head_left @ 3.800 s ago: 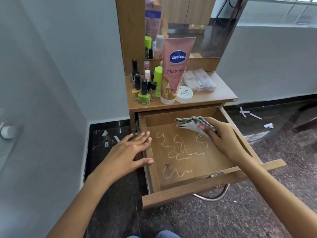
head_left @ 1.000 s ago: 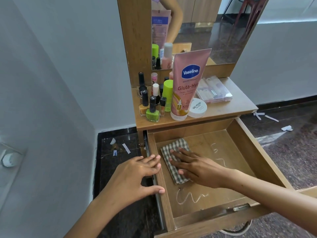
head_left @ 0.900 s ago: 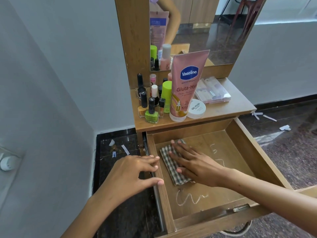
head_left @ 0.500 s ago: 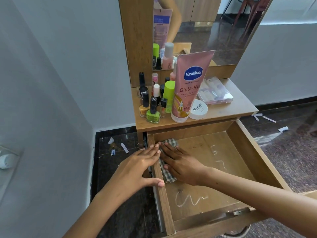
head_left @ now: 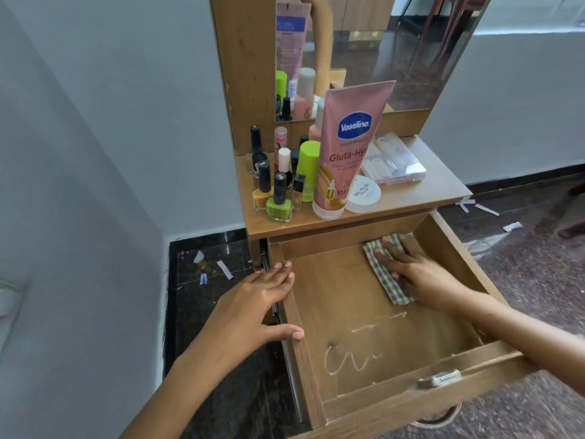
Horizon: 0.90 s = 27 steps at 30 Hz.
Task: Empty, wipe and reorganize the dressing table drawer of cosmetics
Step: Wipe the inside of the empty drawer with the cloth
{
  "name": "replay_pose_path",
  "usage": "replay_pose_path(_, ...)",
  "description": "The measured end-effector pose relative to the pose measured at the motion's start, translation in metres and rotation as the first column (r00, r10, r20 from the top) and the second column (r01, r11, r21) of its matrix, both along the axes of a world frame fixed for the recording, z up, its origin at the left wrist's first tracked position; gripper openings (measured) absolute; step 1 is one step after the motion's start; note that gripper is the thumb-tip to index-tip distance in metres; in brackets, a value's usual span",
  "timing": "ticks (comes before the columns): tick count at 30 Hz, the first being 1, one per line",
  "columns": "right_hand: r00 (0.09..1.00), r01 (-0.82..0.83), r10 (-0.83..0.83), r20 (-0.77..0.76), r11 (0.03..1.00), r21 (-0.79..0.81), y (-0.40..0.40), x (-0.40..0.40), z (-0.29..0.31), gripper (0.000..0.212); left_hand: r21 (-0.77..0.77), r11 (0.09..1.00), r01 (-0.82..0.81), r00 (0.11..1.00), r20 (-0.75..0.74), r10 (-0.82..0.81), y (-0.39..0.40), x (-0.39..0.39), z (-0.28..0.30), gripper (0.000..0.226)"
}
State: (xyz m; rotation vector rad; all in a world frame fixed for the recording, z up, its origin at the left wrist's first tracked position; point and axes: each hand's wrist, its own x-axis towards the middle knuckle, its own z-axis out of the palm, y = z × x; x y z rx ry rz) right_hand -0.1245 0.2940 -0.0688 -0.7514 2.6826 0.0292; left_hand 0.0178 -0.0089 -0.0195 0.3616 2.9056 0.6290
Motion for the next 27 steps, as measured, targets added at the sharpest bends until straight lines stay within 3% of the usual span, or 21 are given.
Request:
replay_pose_path(2,0.987,0.135,-0.128,0.101,0.988,-0.068,-0.011,0.011,-0.001,0.058,-0.005,1.000,-0.001,1.000,0.003,0.001,0.000,-0.001,0.002,0.093)
replay_pose_path(4,0.978,0.135,-0.122,0.168,0.988,-0.069,-0.030,0.024,-0.003,0.064,-0.014,1.000,-0.006,1.000,0.003,0.006,0.001,-0.001,0.004,0.092)
replay_pose_path(10,0.945,-0.297,0.306,0.117,0.950,-0.094,-0.061,0.045,-0.009,0.066,-0.061,0.998,-0.001,1.000,0.023,0.002,0.002,-0.003,0.010,0.091)
replay_pose_path(12,0.931,-0.331,0.340,0.133,0.940,-0.087,-0.045,0.035,-0.005,0.067,-0.070,0.998,-0.003,0.999,0.031,0.006,0.002,-0.003,0.011,0.091)
replay_pose_path(17,0.986,-0.115,0.115,0.122,0.993,-0.010,-0.006,0.013,0.009,0.052,-0.082,0.996,-0.015,0.999,0.036,0.018,0.003,-0.003,0.011,0.094)
replay_pose_path(22,0.982,0.089,-0.091,0.165,0.996,0.023,-0.019,0.026,0.007,0.057,-0.068,0.997,-0.022,0.999,0.046,0.026,0.002,-0.002,0.010,0.094)
replay_pose_path(25,0.974,-0.039,0.034,0.224,0.999,0.019,-0.026,0.034,0.005,0.059,-0.087,0.996,-0.018,0.999,0.045,0.022,0.003,-0.005,0.010,0.099)
replay_pose_path(27,0.964,-0.146,0.140,0.228,0.989,0.010,-0.027,0.039,0.007,0.070,-0.101,0.995,-0.015,0.999,0.043,0.020,0.003,-0.006,0.011,0.107)
